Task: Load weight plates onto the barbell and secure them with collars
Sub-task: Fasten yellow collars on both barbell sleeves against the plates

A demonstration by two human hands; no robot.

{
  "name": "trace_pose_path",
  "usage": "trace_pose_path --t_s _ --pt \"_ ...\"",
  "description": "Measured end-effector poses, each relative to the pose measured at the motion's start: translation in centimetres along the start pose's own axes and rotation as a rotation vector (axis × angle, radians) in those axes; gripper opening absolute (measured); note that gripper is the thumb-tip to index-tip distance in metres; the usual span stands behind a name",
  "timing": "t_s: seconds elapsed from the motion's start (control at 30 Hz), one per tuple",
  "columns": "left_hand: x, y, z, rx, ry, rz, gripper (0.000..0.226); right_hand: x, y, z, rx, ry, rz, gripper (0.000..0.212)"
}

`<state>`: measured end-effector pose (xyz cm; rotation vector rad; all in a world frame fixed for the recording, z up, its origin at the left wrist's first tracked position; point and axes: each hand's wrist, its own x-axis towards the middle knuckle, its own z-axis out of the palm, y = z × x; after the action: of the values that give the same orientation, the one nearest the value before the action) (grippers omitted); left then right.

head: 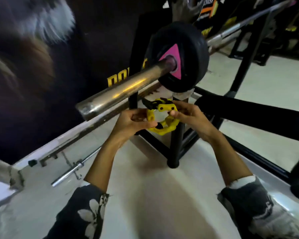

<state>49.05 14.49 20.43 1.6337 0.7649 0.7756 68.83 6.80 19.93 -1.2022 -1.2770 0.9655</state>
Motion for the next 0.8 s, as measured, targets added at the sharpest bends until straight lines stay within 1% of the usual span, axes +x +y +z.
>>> trace_pose_path --t_s 0.07,0.13,0.23,0.3,0.37,0.47,0.57,0.63,0.7,0.8 --pt "-0.6 -0.5 -2.1 -0.021 -0.040 0.000 0.026 -0.4 -0.1 2.6 -0.011 0.048 0.022 0.032" --pt "-0.8 -1.0 -3.7 -0.044 -0.086 0.009 0.029 -1.2 0.0 5.0 0.031 0.145 0.018 0.031" --pt "-1.5 -1.8 -5.2 -0.054 -0.153 0.058 0.032 -2.9 0.2 7.9 0.080 0.260 0.023 0.031" --pt "-2.5 -2.4 -5.6 -0.074 -0.191 0.084 0.029 -4.1 -0.1 9.4 0.086 0.303 0.034 0.031" --pt "-3.9 -3.0 -6.0 -0.100 -0.219 0.113 0.028 -5.2 -0.3 10.9 0.076 0.326 0.040 0.031" --pt "-6.0 -3.8 -7.3 -0.134 -0.262 0.138 0.033 -7.0 -0.4 13.8 0.106 0.384 0.047 0.029" --pt "-7.8 -4.3 -9.6 -0.162 -0.309 0.122 0.039 -7.9 -0.9 17.3 0.119 0.401 0.038 0.030" --pt "-8.9 -4.4 -11.8 -0.173 -0.332 0.115 0.047 -8.1 -1.3 20.0 0.131 0.424 0.016 0.039" --pt "-9.7 -4.6 -14.2 -0.185 -0.312 0.124 0.051 -7.8 -1.9 22.3 0.144 0.425 0.005 0.046" --pt "-10.0 -3.8 -17.7 -0.170 -0.293 0.156 0.050 -6.2 -3.1 25.0 0.113 0.417 -0.012 0.050"
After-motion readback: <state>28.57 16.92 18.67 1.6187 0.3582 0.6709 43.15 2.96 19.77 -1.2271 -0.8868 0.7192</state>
